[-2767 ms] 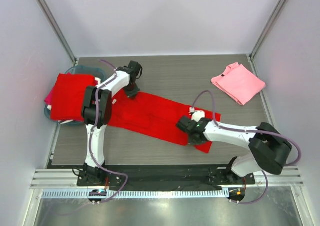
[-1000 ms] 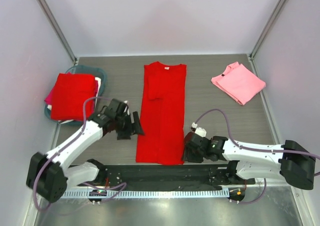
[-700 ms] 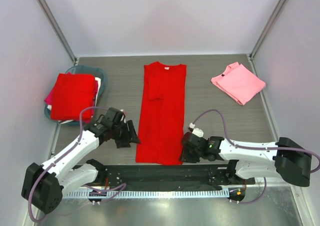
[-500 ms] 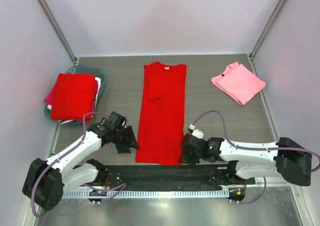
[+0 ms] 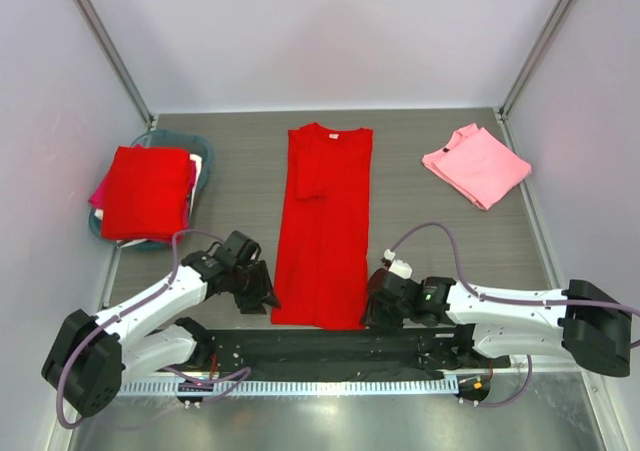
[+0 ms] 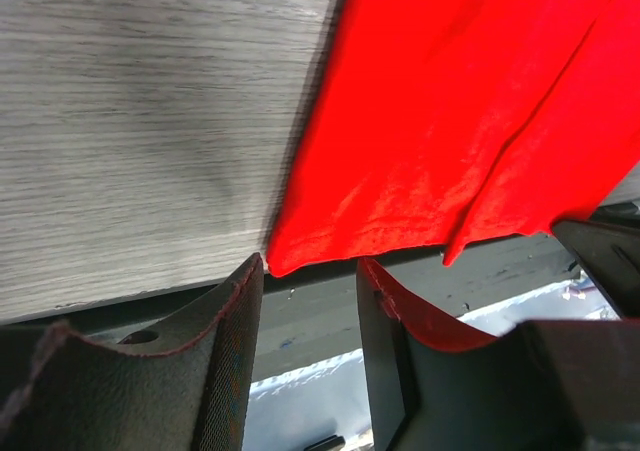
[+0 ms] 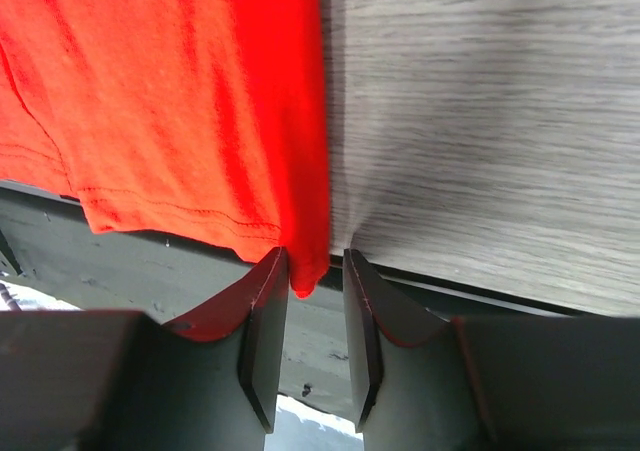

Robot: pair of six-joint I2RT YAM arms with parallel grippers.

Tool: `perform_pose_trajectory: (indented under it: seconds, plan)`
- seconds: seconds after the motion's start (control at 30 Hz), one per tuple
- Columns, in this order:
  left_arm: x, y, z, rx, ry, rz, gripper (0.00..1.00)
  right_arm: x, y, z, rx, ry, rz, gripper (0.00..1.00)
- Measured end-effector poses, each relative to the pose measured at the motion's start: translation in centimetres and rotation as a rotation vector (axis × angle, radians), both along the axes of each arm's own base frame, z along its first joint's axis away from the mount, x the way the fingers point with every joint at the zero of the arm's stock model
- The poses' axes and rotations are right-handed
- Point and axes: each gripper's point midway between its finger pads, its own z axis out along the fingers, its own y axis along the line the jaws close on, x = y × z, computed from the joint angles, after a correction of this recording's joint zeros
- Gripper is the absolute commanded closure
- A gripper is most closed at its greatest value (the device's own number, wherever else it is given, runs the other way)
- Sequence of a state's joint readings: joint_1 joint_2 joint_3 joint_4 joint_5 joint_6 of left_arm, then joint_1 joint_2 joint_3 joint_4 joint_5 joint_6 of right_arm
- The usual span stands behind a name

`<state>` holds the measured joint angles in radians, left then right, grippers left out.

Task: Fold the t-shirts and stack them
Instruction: Fold the tshirt

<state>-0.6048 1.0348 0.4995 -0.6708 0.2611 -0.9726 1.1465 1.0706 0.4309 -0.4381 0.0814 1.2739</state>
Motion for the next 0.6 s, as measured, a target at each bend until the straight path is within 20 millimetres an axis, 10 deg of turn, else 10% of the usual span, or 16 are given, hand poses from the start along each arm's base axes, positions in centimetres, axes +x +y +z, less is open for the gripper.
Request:
perform_pose_trajectory:
  seconds: [0.6]
  plan:
    - [-0.8, 0.1, -2.3, 0.022, 0.032, 0.024, 0.77, -0.4, -0.2, 0.0, 0.015, 0.002, 0.014, 0.84]
